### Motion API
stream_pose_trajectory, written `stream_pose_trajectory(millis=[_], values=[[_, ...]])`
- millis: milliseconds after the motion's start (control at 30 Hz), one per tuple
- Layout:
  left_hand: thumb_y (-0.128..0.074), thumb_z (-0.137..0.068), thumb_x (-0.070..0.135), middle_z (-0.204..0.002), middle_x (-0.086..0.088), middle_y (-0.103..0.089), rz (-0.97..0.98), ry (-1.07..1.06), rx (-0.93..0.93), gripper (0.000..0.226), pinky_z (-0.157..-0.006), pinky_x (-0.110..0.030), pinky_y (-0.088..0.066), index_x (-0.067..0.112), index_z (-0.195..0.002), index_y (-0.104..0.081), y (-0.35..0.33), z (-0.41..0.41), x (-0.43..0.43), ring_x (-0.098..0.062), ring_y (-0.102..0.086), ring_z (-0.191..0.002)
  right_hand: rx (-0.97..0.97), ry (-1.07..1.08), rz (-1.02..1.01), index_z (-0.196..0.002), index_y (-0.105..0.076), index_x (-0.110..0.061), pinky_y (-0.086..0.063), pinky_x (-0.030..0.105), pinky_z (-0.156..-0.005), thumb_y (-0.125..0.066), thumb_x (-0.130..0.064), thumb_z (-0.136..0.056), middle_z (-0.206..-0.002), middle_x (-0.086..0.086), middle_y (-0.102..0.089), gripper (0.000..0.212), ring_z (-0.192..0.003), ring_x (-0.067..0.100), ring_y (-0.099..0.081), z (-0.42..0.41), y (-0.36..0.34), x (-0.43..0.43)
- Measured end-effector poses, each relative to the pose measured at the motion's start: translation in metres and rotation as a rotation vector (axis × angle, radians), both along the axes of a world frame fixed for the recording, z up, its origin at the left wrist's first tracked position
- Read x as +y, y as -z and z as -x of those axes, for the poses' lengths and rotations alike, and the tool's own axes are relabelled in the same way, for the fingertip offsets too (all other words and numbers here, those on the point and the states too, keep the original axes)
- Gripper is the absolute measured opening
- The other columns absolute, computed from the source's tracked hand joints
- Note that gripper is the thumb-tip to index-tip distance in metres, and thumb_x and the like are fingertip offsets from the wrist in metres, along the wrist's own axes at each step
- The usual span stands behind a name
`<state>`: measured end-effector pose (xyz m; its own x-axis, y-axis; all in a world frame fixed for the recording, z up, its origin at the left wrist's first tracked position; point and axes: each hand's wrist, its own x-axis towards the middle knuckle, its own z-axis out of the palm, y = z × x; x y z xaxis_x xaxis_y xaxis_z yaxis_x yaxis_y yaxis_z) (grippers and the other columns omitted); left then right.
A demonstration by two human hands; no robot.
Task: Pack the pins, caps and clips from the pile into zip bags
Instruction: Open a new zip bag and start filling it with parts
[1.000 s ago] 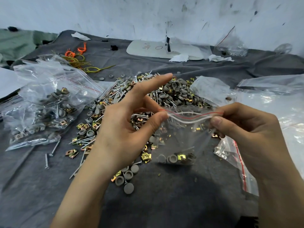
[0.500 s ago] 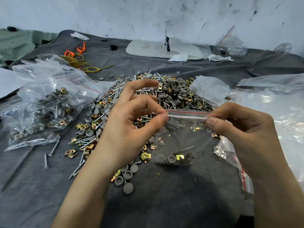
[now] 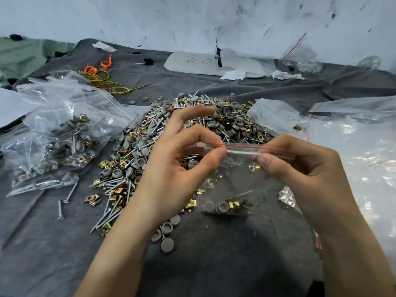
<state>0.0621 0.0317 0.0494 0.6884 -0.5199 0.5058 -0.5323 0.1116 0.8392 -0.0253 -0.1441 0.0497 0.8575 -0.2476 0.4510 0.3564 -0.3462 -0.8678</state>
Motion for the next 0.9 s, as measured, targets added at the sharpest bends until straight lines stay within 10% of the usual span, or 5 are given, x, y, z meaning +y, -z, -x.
stream_pose_trajectory(millis=[900], values=[[-0.063,-0.082,0.027,-0.133,0.005,-0.052,-0.035,-0.045,-0.131,0.009,-0.092,-0.04,-0.052,0.018,-0.081,-0.064,-0.002,0.01,-0.008,-0.022,-0.064,-0.106,-0.084,-0.068,-0.066,-0.076,-0.07,-0.02,-0.046,0.012,-0.063,-0.077,-0.015,-0.073,-0.073,-0.008,-0.067,0.01,-0.068,0.003,-0.063,-0.004,0.0,0.019]])
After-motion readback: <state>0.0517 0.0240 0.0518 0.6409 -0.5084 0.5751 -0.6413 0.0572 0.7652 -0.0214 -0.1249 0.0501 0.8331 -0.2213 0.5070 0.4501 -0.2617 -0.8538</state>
